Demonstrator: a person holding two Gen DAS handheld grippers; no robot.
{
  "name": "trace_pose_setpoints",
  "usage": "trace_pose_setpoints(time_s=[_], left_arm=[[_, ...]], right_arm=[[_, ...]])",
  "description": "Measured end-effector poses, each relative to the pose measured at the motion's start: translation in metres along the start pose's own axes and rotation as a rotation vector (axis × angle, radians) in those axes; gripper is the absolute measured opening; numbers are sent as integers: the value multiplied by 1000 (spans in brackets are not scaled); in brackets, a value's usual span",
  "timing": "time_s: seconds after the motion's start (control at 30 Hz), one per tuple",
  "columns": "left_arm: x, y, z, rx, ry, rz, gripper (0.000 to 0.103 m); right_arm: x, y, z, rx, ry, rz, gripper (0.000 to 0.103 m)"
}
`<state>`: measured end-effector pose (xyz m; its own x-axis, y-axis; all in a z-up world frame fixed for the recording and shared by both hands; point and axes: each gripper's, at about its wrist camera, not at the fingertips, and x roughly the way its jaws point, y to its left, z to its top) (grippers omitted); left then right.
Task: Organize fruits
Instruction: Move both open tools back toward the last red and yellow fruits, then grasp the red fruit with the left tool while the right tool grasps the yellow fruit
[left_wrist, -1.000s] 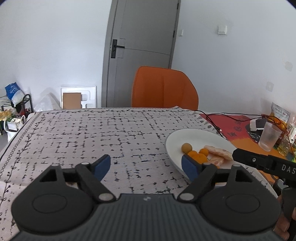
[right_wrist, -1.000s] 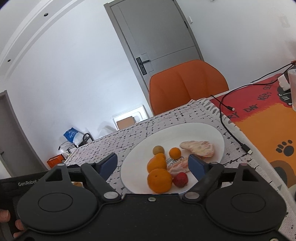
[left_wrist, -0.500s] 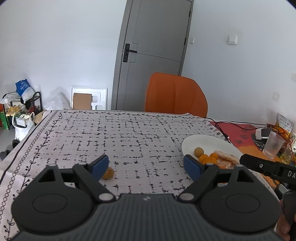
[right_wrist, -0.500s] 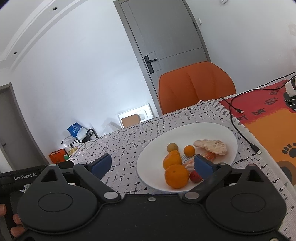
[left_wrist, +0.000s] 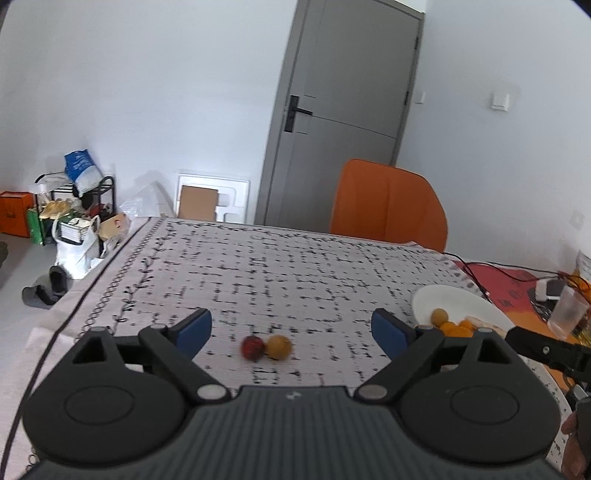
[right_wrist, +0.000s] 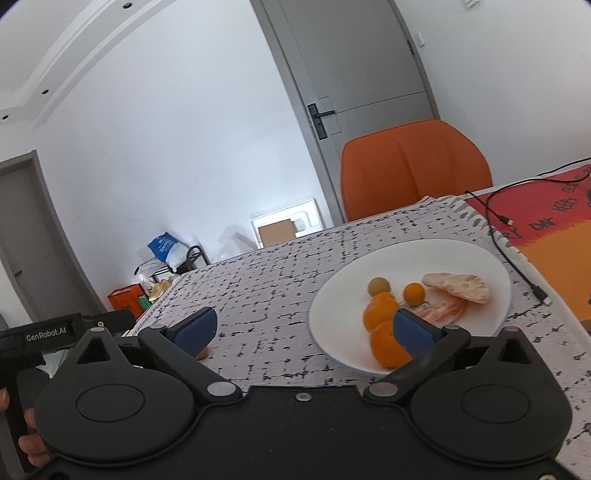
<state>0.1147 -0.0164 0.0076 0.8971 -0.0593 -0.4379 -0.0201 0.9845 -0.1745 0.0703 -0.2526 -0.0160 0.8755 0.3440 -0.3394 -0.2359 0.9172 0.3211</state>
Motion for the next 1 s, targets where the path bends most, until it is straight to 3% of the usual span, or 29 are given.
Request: trace_pose_setpoints(time_s=[0.87, 1.0], left_arm=[[22, 50, -12, -60, 52, 48, 90], [31, 53, -14, -65, 59, 39, 89]], right_arm=[[45, 43, -12, -91, 87, 112, 102], [54, 49, -11, -102, 117, 140, 93]])
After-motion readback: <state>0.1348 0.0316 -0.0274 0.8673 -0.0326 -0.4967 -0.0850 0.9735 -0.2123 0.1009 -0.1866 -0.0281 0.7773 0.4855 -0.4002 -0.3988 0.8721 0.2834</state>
